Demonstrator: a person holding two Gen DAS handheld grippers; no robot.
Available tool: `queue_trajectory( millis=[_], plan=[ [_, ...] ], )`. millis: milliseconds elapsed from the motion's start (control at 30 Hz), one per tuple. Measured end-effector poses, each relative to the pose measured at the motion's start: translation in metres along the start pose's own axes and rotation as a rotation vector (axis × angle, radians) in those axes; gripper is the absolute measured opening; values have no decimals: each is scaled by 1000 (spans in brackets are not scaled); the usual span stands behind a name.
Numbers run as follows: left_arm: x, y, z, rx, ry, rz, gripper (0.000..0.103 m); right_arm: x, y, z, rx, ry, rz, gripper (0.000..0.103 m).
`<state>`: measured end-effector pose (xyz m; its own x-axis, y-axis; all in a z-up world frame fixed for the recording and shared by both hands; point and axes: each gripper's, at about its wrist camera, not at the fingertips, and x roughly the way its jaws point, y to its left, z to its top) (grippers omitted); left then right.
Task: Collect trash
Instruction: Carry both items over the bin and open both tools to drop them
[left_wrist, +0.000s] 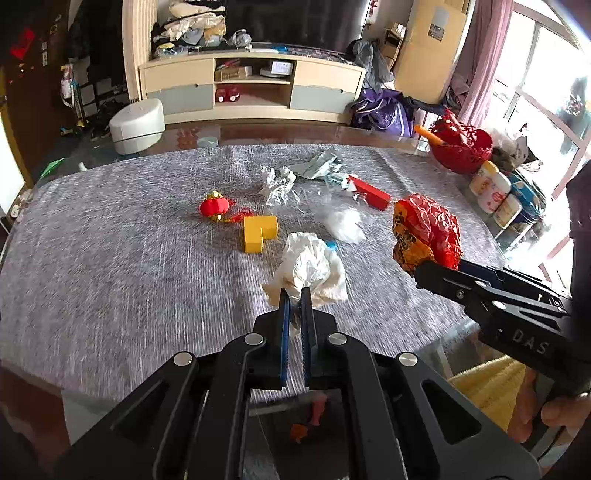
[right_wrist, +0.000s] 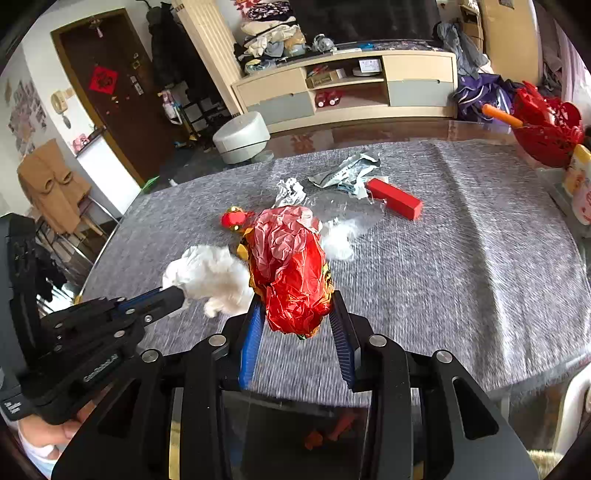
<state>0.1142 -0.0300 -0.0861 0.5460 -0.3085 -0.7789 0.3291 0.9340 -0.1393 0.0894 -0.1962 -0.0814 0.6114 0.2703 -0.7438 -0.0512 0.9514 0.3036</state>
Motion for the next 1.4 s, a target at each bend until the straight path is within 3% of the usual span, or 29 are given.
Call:
queue_trajectory(
  millis=[233, 567, 1100, 1400],
  plan=[
    [-35, -17, -41, 6, -2, -8, 4, -24, 1, -28, 8, 17, -9, 37],
    [-45, -32, -98, 25, 50, -8, 4, -29, 2, -81, 2, 96, -18, 37],
    [20, -37, -189, 1, 276, -32, 6, 34, -16, -161, 44, 328, -48, 37],
    [47, -34, -205, -10, 338, -43, 6, 57, -23, -172, 59, 391, -42, 39]
  ],
)
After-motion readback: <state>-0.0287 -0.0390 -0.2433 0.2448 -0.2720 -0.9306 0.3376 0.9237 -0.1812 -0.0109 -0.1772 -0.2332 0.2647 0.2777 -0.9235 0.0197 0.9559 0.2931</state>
